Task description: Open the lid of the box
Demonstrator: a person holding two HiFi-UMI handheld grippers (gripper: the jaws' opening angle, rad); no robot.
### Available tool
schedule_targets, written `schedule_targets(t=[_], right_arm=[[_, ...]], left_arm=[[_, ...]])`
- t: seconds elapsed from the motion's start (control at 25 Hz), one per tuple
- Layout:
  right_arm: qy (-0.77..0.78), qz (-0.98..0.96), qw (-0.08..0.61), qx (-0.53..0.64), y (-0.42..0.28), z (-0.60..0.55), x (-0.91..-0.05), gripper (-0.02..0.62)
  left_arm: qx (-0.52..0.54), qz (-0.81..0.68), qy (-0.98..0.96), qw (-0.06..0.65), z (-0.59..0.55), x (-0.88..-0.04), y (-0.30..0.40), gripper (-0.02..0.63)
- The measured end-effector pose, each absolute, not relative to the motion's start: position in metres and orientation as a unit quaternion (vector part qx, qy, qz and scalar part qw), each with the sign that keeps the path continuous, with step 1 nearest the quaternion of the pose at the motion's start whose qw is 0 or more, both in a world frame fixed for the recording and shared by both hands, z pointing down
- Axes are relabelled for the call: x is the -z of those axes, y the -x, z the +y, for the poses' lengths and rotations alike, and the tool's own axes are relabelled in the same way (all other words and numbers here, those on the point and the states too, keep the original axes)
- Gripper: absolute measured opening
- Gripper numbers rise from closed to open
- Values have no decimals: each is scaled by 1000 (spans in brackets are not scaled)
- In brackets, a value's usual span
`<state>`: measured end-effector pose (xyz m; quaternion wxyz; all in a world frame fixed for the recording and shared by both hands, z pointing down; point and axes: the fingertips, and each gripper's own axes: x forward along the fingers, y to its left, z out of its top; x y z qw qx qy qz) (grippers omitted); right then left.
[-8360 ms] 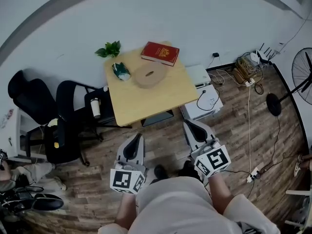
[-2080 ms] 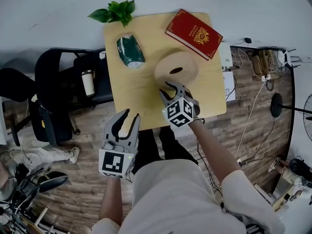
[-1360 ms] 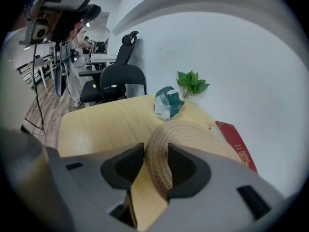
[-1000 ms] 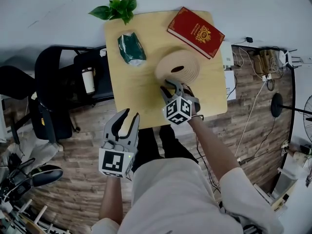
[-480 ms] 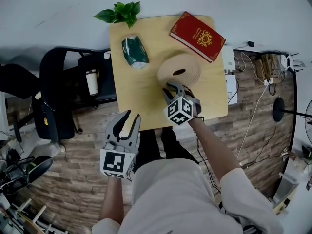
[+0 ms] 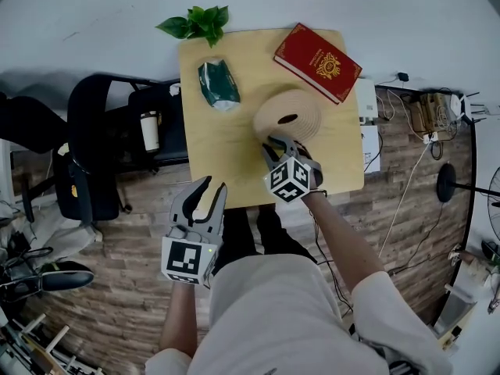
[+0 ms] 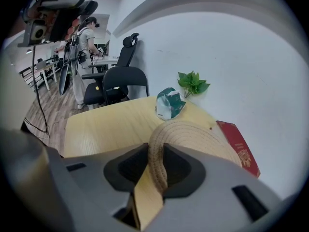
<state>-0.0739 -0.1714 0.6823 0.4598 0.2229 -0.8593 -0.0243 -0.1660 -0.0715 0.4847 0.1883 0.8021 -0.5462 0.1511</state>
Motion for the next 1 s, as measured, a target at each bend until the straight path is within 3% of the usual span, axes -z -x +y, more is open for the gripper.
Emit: schedule_targets(t=[1.0], right_arm=[[-228,-876,419,69,66,-170,-623,67]], left_arm=[[-135,-559,-803,158,-69,-457,148,97]])
